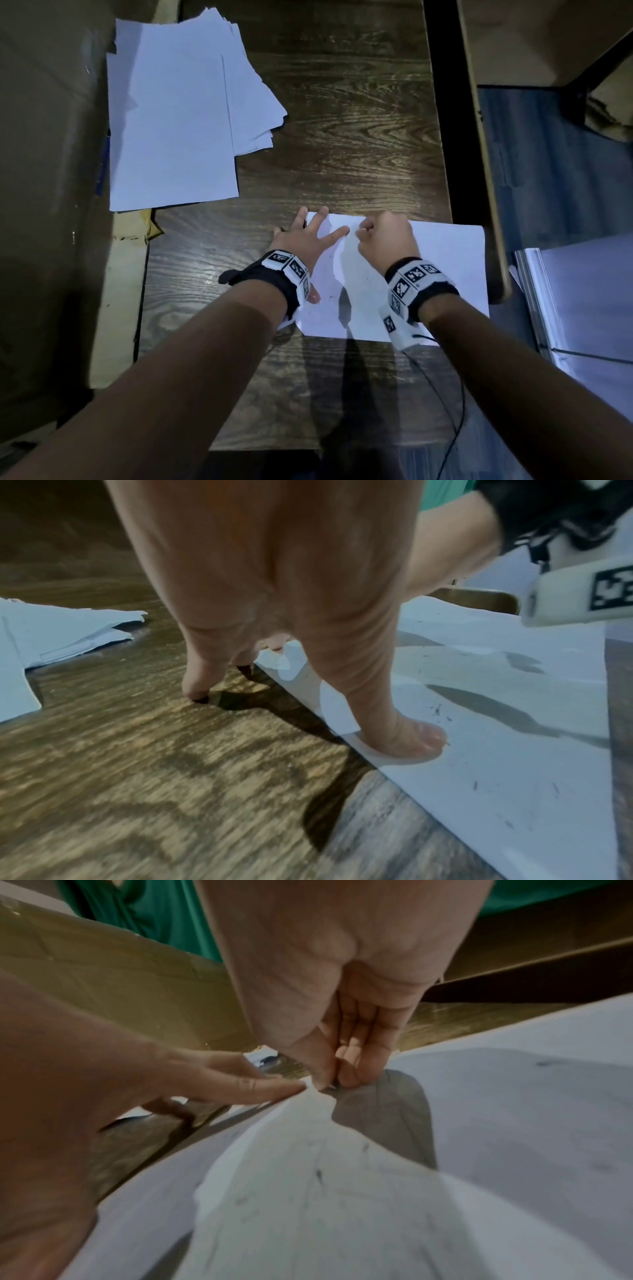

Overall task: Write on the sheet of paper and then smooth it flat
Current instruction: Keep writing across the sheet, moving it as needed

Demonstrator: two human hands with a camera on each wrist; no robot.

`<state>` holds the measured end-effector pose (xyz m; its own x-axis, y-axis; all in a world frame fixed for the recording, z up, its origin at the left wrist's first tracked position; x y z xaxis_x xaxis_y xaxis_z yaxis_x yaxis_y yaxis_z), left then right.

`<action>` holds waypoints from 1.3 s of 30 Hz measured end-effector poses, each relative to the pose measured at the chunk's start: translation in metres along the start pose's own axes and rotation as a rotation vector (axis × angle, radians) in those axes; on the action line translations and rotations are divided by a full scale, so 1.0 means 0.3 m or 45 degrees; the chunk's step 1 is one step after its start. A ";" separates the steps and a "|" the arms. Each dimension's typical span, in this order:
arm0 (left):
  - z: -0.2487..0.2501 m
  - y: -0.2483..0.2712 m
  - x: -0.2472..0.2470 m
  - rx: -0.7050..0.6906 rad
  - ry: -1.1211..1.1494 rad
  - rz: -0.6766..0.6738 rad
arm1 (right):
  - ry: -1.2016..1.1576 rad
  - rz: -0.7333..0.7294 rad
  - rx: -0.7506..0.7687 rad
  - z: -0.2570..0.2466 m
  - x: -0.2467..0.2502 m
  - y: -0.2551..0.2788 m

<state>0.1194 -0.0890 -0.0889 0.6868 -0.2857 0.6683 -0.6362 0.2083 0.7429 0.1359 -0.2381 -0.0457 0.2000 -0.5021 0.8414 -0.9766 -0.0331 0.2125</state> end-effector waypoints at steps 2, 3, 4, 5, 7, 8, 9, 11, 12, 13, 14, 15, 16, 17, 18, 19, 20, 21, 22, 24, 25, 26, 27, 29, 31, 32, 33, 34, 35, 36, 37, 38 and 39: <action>0.001 -0.004 -0.005 0.007 -0.013 -0.011 | 0.001 0.002 0.029 -0.012 -0.015 0.033; 0.002 -0.007 -0.002 0.008 -0.028 -0.013 | 0.026 -0.051 0.084 -0.033 -0.039 0.080; 0.003 -0.007 -0.006 0.011 -0.042 -0.014 | 0.046 -0.142 0.137 -0.060 -0.077 0.145; 0.005 -0.008 -0.002 0.011 -0.050 -0.004 | 0.043 -0.236 0.171 -0.079 -0.102 0.205; 0.005 -0.007 0.001 0.011 -0.054 0.010 | 0.006 -0.275 0.184 -0.083 -0.102 0.212; 0.005 -0.007 0.001 0.010 -0.051 0.009 | -0.002 -0.210 0.163 -0.074 -0.081 0.161; 0.004 -0.006 0.000 0.010 -0.050 0.004 | -0.003 -0.135 0.121 -0.062 -0.056 0.102; 0.003 -0.005 0.001 0.016 -0.054 0.006 | -0.039 -0.017 0.019 -0.033 -0.014 0.013; 0.004 -0.005 0.002 0.018 -0.060 0.007 | -0.061 0.013 -0.014 -0.026 -0.007 0.004; 0.006 -0.004 0.001 0.018 -0.067 0.005 | -0.069 0.027 -0.027 -0.027 -0.008 0.019; 0.006 -0.003 0.002 0.020 -0.073 0.003 | -0.065 0.021 -0.008 -0.034 -0.019 0.053; 0.006 -0.003 0.003 0.023 -0.076 0.001 | -0.049 -0.028 0.024 -0.045 -0.041 0.100; 0.005 -0.002 0.004 0.024 -0.075 -0.003 | -0.036 -0.096 0.055 -0.056 -0.064 0.152; 0.005 -0.002 0.004 0.025 -0.072 -0.006 | -0.040 -0.155 0.073 -0.059 -0.078 0.187; 0.006 -0.001 0.006 0.025 -0.070 -0.005 | -0.052 -0.180 0.082 -0.054 -0.080 0.188; 0.006 -0.001 0.008 0.026 -0.073 0.002 | -0.058 -0.167 0.081 -0.049 -0.069 0.157; 0.006 -0.002 0.008 0.026 -0.076 0.005 | -0.051 -0.126 0.076 -0.042 -0.052 0.108; 0.007 -0.001 0.005 0.026 -0.076 0.001 | -0.046 -0.078 0.056 -0.034 -0.033 0.062; 0.008 -0.002 0.004 0.026 -0.074 0.003 | -0.056 -0.026 0.021 -0.024 -0.017 0.028; 0.004 -0.005 0.005 0.025 -0.067 0.010 | -0.073 0.046 -0.022 -0.018 -0.007 0.016; 0.004 -0.002 0.002 0.024 -0.065 0.007 | -0.063 0.049 -0.024 -0.021 -0.012 0.046; 0.004 -0.003 0.004 0.025 -0.070 0.011 | -0.047 0.033 0.001 -0.030 -0.023 0.086; 0.004 -0.003 0.006 0.027 -0.079 0.014 | -0.040 -0.002 0.035 -0.041 -0.037 0.131; 0.008 -0.002 0.006 0.027 -0.083 0.010 | -0.067 -0.038 0.080 -0.039 -0.044 0.180; 0.007 -0.005 0.011 0.031 -0.083 0.020 | -0.066 -0.018 0.064 -0.019 -0.028 0.118; 0.006 -0.002 0.009 0.031 -0.082 0.017 | -0.061 0.008 0.038 -0.003 -0.021 0.068; 0.006 0.000 0.007 0.032 -0.083 0.013 | -0.078 0.040 -0.005 0.013 -0.012 0.024; 0.005 0.001 0.009 0.034 -0.084 0.013 | -0.101 0.068 -0.042 0.026 -0.006 -0.009; 0.005 0.005 0.007 0.034 -0.085 0.012 | -0.108 0.088 -0.057 0.030 -0.003 -0.018; 0.007 0.005 0.006 0.029 -0.083 0.011 | -0.096 0.105 -0.056 0.029 -0.001 -0.006; 0.007 0.006 0.008 0.027 -0.082 0.015 | -0.084 0.109 -0.044 0.023 -0.002 0.025; 0.004 0.006 0.009 0.026 -0.081 0.021 | -0.064 0.084 -0.019 0.015 -0.012 0.065; 0.003 0.006 0.009 0.023 -0.082 0.025 | -0.040 0.046 0.009 0.003 -0.023 0.111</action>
<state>0.1198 -0.0902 -0.0856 0.6505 -0.3412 0.6786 -0.6560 0.1980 0.7283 0.1019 -0.2366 -0.0448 0.1622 -0.5302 0.8322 -0.9837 -0.0204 0.1788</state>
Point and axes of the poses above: each hand's wrist, its own y-axis away from the middle knuckle, its own x-axis out of the back of the hand, z = x × y, the point moved 9 cm from there along -y, towards the middle knuckle, and after that the axes turned 11 degrees about x, right-handed, at the moved point
